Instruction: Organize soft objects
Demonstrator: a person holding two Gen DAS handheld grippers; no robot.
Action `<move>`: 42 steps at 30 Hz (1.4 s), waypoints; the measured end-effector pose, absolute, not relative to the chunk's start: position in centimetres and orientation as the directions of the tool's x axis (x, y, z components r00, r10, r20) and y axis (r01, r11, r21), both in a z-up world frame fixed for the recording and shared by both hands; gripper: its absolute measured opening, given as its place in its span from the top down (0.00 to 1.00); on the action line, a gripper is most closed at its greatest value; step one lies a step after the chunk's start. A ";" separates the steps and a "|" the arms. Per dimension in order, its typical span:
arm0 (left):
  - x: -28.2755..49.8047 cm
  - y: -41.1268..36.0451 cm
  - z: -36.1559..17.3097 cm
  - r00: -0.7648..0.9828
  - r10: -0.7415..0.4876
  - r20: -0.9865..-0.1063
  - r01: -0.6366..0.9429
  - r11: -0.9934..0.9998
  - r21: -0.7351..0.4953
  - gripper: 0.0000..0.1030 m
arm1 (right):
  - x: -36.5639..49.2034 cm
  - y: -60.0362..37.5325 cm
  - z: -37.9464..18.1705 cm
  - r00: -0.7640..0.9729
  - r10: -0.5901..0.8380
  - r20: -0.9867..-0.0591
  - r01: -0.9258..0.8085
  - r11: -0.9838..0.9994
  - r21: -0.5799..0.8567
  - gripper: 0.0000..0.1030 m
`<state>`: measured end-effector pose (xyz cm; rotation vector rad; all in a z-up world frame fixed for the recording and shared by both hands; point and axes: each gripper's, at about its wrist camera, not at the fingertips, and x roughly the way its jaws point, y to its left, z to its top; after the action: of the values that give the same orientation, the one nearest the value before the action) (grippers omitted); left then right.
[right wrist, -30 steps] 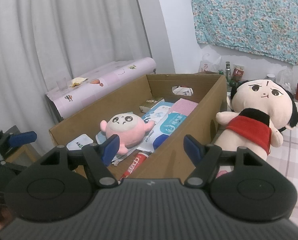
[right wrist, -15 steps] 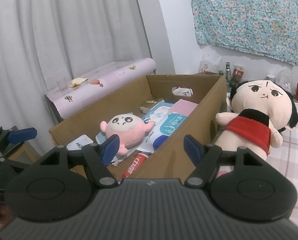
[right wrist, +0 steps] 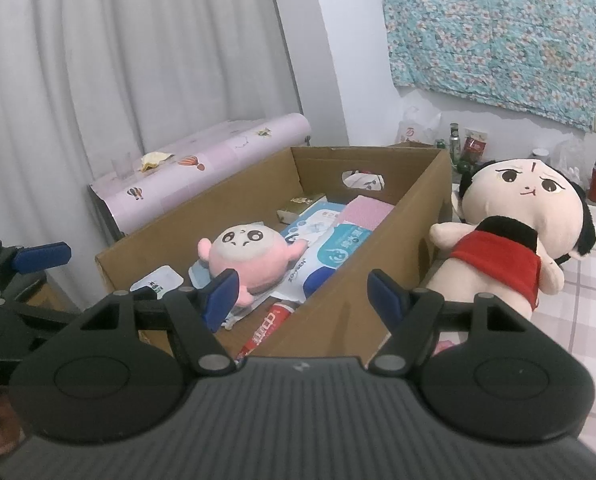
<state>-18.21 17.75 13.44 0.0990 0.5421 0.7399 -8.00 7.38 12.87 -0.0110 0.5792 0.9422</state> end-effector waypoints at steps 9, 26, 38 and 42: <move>-18.3 17.9 12.9 0.605 0.664 -0.440 -0.616 0.740 0.271 0.00 | -7.9 7.5 12.7 0.447 0.758 -0.475 -0.764 0.600 0.237 0.31; -18.2 18.0 12.1 0.594 0.675 -0.437 -0.626 0.730 0.276 0.00 | -8.0 7.8 12.3 0.434 0.759 -0.486 -0.765 0.595 0.246 0.30; -18.4 18.0 12.3 0.604 0.666 -0.438 -0.615 0.739 0.276 0.00 | -7.9 8.0 12.2 0.425 0.761 -0.491 -0.766 0.591 0.253 0.30; -18.2 17.7 12.7 0.612 0.662 -0.431 -0.607 0.744 0.280 0.00 | -7.8 8.0 12.1 0.425 0.757 -0.496 -0.766 0.593 0.249 0.30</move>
<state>-18.22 17.66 12.67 0.1100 0.5419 0.7336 -7.83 8.02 12.10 -0.0161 0.6119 0.9525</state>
